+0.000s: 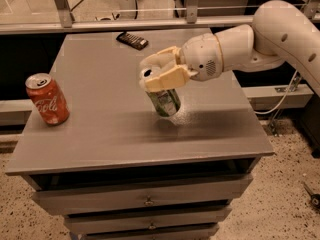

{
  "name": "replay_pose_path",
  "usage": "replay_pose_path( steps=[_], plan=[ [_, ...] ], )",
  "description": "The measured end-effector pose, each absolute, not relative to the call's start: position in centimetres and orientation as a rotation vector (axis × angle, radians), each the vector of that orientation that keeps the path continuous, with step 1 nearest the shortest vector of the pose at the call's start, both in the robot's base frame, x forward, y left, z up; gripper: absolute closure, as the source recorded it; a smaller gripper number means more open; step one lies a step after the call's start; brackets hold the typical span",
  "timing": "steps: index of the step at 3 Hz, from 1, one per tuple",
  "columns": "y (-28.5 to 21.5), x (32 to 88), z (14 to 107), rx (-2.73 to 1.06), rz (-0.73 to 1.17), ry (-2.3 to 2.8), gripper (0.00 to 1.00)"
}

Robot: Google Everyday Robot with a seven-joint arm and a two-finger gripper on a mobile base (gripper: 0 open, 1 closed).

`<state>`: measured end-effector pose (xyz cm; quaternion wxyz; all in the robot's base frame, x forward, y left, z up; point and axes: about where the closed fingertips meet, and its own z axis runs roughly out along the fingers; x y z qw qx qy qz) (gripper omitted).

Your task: Place green can upright

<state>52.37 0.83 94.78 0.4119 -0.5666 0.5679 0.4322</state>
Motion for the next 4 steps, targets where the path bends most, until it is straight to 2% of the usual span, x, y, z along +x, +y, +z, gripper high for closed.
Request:
replay_pose_path(
  steps=[2,3,4],
  plan=[
    [-1.3,53.0,94.6,-1.254,1.193,1.28,1.0],
    [-2.0,53.0,94.0,-1.212,1.212,1.218,0.82],
    [-2.6,52.9,93.6,-1.187,1.217,1.185,0.59]
  ],
)
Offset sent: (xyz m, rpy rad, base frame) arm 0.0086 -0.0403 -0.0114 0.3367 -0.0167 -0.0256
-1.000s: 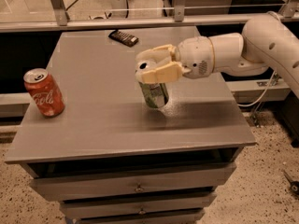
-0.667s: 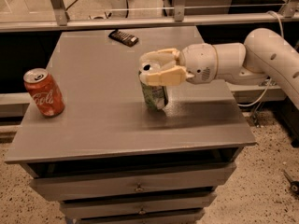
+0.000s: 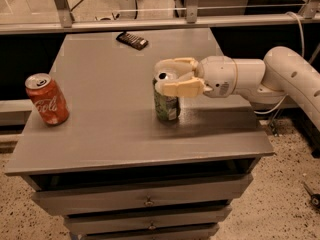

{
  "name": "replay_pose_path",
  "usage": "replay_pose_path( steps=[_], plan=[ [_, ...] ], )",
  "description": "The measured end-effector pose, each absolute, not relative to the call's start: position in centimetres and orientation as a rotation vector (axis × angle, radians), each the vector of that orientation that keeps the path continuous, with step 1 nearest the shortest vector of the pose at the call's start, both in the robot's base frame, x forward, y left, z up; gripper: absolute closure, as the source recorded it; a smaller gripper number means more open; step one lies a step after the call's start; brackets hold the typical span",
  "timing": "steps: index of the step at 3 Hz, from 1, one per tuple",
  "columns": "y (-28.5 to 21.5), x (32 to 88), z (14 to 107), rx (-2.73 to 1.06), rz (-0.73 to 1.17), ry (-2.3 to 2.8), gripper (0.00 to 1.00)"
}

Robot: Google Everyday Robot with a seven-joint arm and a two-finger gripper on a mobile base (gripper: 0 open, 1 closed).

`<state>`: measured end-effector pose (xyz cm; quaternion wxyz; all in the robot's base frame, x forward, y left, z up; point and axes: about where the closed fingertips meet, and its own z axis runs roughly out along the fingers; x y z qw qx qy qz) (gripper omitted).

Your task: Place green can upright

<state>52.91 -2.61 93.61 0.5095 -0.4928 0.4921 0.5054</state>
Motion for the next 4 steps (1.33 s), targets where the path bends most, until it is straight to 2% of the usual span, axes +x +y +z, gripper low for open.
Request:
replay_pose_path(
  steps=[1,2,3,4],
  plan=[
    [-3.2,52.8,93.3,-1.175,1.213,1.181,0.36],
    [-4.5,52.8,93.7,-1.183,1.187,1.197,0.05],
    [-5.7,52.6,94.0,-1.19,1.162,1.218,0.0],
    [-8.5,52.4,94.7,-1.216,1.098,1.272,0.0]
  ],
)
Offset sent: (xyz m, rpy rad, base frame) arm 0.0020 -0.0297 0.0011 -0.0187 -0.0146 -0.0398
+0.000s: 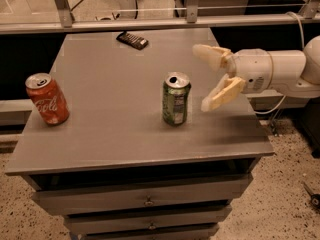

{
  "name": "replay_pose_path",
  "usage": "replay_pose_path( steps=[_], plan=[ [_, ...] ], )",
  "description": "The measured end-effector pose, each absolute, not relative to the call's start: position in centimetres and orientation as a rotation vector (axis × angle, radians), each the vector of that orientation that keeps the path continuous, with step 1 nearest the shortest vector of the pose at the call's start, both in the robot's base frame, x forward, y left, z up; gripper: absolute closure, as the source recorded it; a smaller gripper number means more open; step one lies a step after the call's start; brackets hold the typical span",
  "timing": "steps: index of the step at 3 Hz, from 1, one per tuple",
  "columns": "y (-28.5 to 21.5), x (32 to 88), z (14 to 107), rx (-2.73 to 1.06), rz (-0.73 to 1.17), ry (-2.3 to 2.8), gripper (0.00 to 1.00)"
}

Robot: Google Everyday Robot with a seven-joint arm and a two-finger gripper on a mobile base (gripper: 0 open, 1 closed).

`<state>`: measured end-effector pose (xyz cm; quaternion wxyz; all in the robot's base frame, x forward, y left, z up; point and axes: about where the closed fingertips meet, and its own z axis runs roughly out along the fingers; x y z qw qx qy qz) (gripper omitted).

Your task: Place green can upright

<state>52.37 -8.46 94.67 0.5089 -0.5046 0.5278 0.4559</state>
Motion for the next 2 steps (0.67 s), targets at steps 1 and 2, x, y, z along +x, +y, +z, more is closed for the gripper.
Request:
replay_pose_path(
  steps=[1,2],
  plan=[
    [-13.6,52.2,96.6,-1.276,0.965,1.353,0.0],
    [-14.6,52.4,97.4,-1.278,0.935,1.35,0.0]
  ],
)
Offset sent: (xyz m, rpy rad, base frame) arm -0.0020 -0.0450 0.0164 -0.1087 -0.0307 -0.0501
